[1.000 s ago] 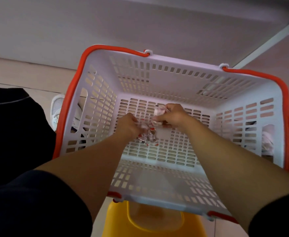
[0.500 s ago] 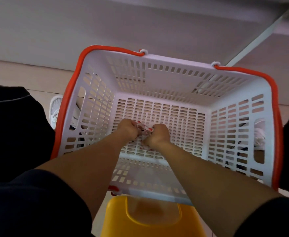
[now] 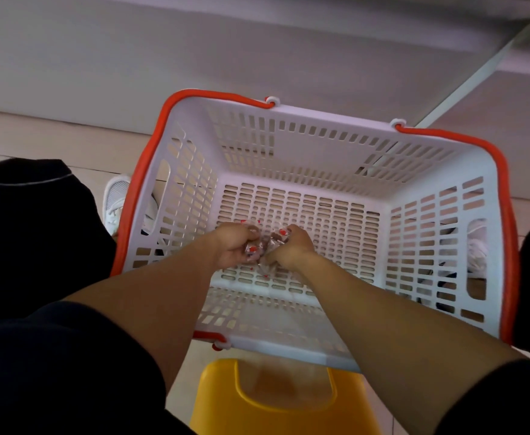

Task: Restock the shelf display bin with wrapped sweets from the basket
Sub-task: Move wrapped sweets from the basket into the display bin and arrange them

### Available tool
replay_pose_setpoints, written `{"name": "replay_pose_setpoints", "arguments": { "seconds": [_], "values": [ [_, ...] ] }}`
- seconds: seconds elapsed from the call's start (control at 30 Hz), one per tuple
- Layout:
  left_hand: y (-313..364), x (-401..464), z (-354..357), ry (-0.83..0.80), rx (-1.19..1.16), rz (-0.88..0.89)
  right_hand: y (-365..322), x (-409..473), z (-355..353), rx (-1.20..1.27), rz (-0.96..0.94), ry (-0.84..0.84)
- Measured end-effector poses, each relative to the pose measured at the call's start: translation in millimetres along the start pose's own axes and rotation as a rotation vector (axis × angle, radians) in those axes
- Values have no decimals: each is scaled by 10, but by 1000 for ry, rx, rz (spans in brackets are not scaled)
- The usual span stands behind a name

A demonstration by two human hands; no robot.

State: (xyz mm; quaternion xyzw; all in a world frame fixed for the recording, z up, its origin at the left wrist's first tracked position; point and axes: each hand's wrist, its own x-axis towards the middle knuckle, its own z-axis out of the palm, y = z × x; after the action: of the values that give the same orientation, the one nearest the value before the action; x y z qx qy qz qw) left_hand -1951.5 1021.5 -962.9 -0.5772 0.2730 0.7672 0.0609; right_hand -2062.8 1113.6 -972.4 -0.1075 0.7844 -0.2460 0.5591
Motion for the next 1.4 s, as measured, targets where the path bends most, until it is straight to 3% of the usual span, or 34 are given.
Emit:
{"name": "replay_pose_setpoints", "arguments": {
  "seconds": [0.1,0.23,0.4,0.5,0.67,0.8,1.03,1.23,1.33,1.4],
  "values": [
    [92,-55,18,-79,-108,-17,-20,-30,-143,180,50,-127],
    [313,-244,118,-238,-156,29,-133,-174,-540,239,41,-247],
    [701,-634,331,-195,-25,202,-529,-705,-1364,123,-157,-320],
    [887,-1003,630,-262,100,247,-847,-1180,-1787,75,-308,-364],
    [1228,-1905,1152,-574,157,215,-1350,-2004,-2157,134,-556,-269],
    [1568,-2661,1303,-710,314,269,-1661,-2598,-2295,204,-694,-246],
    [1803,-3454,1187,-685,537,446,-1926,-3137,-2351,52,-828,-324],
    [1895,-3407,1056,-651,281,502,-2134,-3183,-2545,301,-948,-164],
    [1939,-3346,1127,-676,172,526,-2194,-3188,-2602,251,-1015,-179],
    [1955,-3332,1163,-762,229,485,-2215,-3161,-2530,182,-1025,-181]
  ]
}}
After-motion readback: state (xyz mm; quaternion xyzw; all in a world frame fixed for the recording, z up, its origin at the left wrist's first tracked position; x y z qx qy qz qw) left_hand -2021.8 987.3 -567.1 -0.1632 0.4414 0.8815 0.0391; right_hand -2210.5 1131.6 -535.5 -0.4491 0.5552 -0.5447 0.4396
